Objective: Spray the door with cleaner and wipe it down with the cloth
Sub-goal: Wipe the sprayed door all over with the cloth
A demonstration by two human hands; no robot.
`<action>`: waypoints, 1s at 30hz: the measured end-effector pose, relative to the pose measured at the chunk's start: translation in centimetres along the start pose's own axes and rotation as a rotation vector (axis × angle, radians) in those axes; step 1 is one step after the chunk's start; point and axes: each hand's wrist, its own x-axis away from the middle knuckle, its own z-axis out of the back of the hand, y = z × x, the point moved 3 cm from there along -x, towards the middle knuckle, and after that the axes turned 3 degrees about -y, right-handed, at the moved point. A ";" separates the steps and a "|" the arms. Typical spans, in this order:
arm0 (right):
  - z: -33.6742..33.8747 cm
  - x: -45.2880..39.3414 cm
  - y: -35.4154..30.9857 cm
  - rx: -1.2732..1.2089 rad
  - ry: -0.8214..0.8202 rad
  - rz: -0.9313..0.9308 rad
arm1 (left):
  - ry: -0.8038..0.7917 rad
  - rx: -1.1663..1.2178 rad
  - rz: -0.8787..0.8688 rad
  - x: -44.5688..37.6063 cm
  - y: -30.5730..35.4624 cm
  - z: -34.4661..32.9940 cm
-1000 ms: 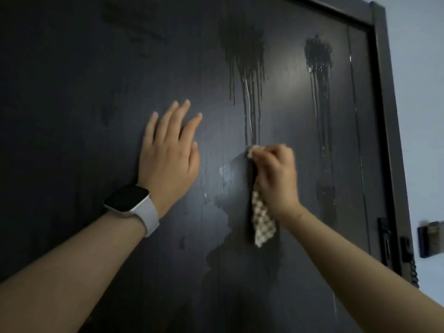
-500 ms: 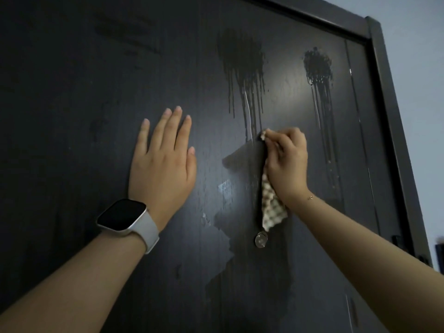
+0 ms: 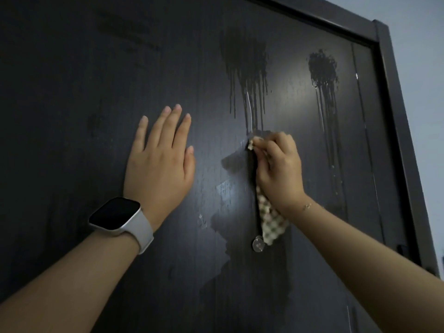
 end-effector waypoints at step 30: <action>-1.9 -8.0 1.7 -0.022 0.008 0.148 | 0.017 0.007 0.039 0.1 0.2 0.1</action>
